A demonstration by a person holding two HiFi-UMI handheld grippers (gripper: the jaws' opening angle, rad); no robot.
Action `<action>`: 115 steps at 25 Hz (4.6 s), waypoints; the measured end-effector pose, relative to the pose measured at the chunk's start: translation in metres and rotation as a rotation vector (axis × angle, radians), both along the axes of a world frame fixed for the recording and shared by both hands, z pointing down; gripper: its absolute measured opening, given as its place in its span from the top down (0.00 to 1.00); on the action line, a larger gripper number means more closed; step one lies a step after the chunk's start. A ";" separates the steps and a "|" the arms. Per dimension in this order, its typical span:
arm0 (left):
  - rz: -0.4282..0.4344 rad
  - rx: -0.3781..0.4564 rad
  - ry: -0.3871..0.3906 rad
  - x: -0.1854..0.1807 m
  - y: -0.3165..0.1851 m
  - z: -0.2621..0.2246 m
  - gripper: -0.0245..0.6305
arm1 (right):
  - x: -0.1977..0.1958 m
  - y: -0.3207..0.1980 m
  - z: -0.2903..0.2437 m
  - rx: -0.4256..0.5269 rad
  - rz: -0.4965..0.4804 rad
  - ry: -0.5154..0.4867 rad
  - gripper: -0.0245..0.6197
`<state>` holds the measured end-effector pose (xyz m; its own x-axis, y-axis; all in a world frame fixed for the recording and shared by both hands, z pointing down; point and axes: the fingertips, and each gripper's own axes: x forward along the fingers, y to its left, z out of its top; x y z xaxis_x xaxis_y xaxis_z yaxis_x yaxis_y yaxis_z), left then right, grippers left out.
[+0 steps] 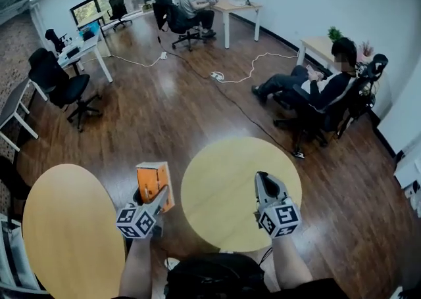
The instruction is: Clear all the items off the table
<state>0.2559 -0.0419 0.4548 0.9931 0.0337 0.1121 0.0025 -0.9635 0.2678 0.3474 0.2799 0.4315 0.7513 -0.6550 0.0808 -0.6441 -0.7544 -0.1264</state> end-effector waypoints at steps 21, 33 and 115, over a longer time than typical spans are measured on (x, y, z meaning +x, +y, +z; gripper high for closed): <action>-0.629 -0.018 0.041 -0.311 -0.249 0.006 0.34 | -0.140 -0.356 -0.019 0.035 -0.614 0.021 0.96; -0.878 -0.058 0.028 -0.472 -0.335 0.031 0.34 | -0.252 -0.518 0.003 -0.041 -0.855 0.056 0.96; -1.539 0.057 0.120 -0.715 -0.301 -0.002 0.96 | -0.374 -0.605 0.005 -0.051 -1.136 0.040 0.95</action>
<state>-0.4590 -0.3431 0.4529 0.0656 -0.9978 -0.0025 -0.9509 -0.0633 0.3030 -0.0268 -0.3251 0.4364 -0.2725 -0.9551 0.1165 -0.9612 0.2649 -0.0765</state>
